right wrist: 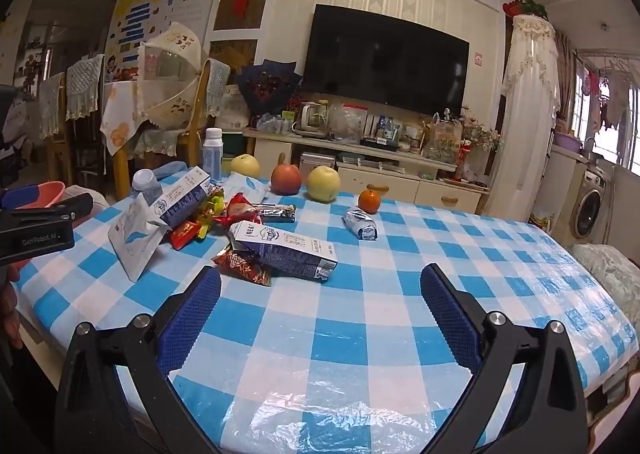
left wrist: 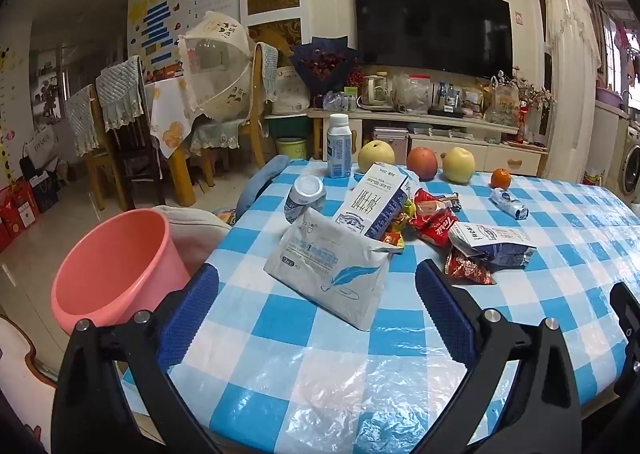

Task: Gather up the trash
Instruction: 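Reach both tools toward the snack pile on the table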

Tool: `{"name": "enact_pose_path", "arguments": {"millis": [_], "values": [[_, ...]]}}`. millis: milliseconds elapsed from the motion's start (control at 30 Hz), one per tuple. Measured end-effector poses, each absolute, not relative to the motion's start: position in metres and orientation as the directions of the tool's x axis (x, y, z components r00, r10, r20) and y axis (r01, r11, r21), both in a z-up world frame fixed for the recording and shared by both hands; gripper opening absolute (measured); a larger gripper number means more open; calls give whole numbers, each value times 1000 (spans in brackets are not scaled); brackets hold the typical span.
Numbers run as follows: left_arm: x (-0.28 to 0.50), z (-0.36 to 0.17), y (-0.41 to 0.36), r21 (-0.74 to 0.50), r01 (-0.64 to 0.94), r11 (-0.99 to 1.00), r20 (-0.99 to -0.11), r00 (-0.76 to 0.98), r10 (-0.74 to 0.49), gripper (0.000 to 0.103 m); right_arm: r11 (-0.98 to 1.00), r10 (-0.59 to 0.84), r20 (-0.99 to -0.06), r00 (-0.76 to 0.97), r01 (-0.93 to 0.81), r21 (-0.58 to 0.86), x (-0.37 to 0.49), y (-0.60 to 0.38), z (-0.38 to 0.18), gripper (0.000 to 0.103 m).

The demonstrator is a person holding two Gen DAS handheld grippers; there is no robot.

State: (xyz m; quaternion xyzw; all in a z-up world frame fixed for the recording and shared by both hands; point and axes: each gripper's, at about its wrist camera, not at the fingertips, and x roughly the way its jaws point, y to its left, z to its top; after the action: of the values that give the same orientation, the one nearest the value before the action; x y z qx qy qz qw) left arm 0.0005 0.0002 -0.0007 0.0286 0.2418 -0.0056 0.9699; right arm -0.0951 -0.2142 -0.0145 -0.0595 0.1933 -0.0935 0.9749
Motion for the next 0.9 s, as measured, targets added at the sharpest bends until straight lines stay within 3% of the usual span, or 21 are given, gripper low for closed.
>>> {"name": "enact_pose_path", "arguments": {"millis": [300, 533, 900], "values": [[8, -11, -8, 47, 78, 996, -494, 868, -45, 99, 979, -187, -447, 875, 129, -158, -79, -216, -21, 99], [16, -18, -11, 64, 137, 989, -563, 823, -77, 99, 990, -109, -540, 835, 139, 15, -62, -246, -28, 99], [51, -28, 22, -202, 103, 974, -641, 738, -211, 99, 954, 161, -642, 750, 47, 295, -11, -267, -57, 97]]}}
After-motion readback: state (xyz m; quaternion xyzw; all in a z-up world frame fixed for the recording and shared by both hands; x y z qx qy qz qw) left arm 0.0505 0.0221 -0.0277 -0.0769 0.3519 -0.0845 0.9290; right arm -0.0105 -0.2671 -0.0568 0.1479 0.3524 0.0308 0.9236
